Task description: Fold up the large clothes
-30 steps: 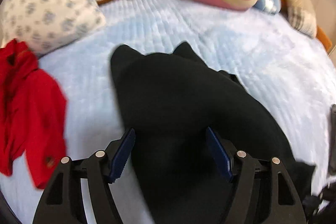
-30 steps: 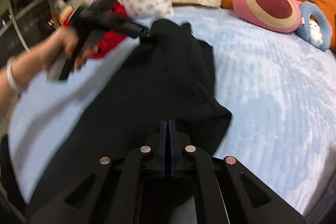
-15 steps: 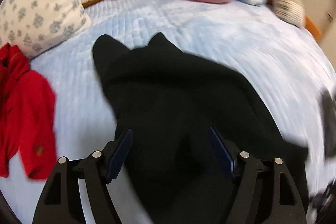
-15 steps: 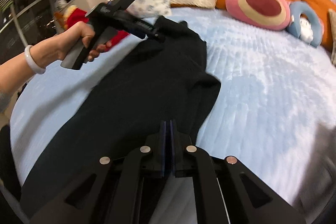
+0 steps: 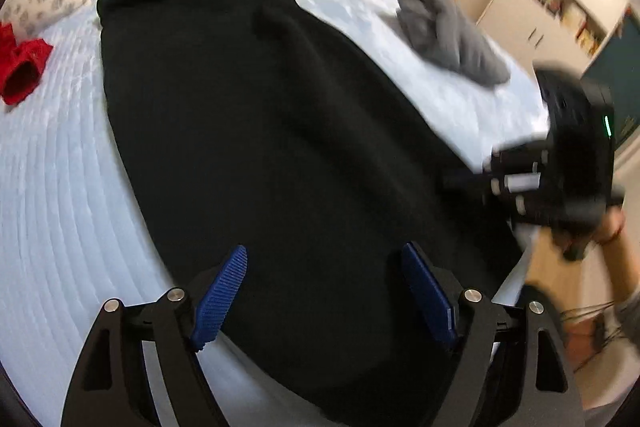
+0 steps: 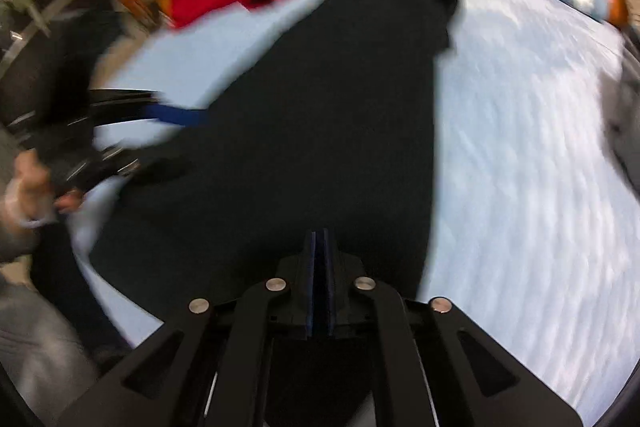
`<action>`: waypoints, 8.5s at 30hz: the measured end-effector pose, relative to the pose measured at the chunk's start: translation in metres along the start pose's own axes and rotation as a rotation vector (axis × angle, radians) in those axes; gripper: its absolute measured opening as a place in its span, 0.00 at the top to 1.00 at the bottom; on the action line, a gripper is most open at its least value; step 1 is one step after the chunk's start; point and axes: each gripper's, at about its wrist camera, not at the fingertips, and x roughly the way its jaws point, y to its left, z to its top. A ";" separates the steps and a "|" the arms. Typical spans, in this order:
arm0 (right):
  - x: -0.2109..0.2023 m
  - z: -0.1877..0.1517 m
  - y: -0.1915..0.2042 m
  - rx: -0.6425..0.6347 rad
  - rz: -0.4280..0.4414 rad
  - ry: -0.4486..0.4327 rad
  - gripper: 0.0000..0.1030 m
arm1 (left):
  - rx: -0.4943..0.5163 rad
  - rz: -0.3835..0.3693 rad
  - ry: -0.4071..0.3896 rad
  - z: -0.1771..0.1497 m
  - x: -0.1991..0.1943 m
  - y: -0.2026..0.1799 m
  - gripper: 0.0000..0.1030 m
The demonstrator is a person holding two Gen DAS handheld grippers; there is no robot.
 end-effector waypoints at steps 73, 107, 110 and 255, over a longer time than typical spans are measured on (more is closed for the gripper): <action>0.092 0.186 -0.112 0.748 0.418 -0.001 0.89 | -1.205 -0.789 0.027 0.071 0.074 0.266 0.65; 0.113 0.211 0.006 0.170 0.140 -0.064 0.49 | -0.625 -0.410 -0.084 0.153 -0.052 0.201 0.06; 0.073 0.201 -0.016 0.240 0.175 -0.130 0.47 | -0.427 -0.263 -0.123 0.149 -0.050 0.168 0.06; 0.170 0.410 -0.151 0.345 0.056 -0.209 0.51 | -0.384 0.180 -0.083 0.317 0.097 0.287 0.08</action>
